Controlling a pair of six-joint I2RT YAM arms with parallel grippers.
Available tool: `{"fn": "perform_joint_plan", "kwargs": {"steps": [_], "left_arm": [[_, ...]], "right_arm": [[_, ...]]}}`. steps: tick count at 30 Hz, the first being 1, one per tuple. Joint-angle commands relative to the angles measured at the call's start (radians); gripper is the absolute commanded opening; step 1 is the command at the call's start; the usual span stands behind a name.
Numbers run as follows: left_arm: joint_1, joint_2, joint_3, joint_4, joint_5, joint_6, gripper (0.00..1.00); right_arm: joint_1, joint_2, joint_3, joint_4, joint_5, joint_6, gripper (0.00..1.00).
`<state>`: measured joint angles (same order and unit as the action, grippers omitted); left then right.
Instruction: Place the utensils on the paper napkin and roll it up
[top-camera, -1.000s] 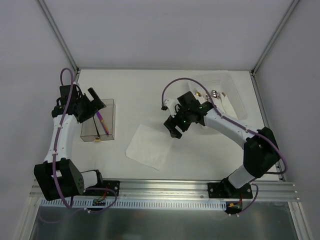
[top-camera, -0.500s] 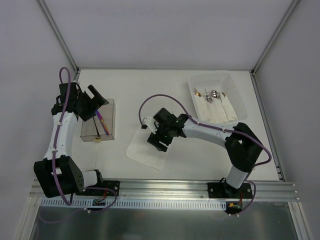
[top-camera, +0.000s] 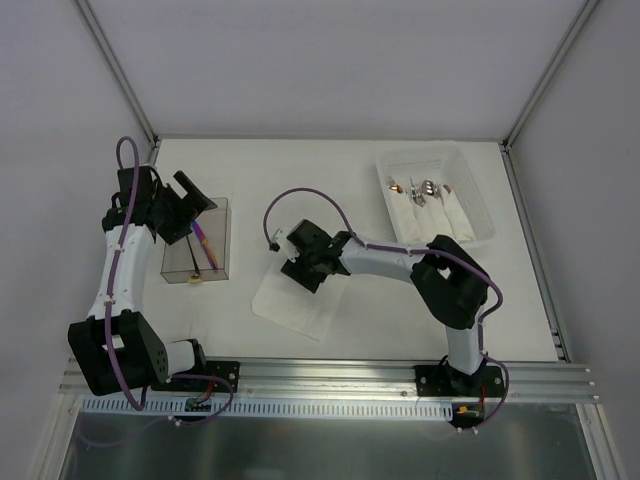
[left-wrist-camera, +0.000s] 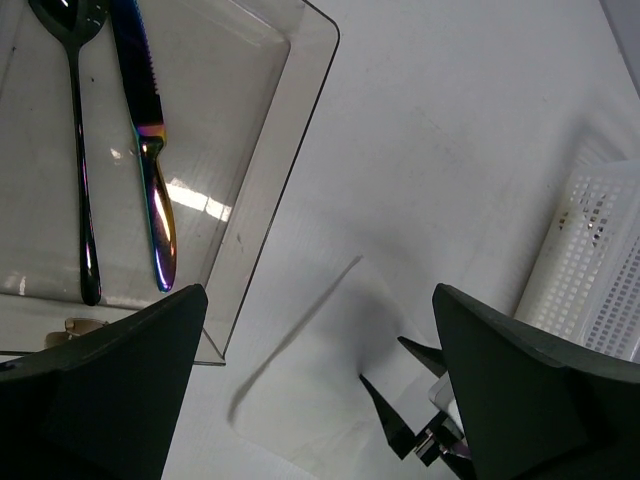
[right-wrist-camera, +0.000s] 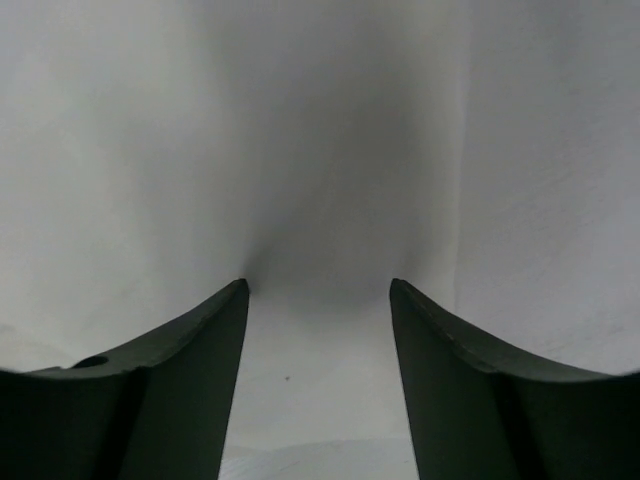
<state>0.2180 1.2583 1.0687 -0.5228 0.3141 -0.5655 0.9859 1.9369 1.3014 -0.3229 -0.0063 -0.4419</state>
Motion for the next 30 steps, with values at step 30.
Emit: {"fn": "perform_joint_plan", "kwargs": {"steps": [30], "left_arm": [[0.018, -0.065, -0.072, -0.031, -0.056, 0.015, 0.99]], "right_arm": [[-0.194, 0.195, 0.22, -0.068, 0.135, 0.129, 0.5]]}}
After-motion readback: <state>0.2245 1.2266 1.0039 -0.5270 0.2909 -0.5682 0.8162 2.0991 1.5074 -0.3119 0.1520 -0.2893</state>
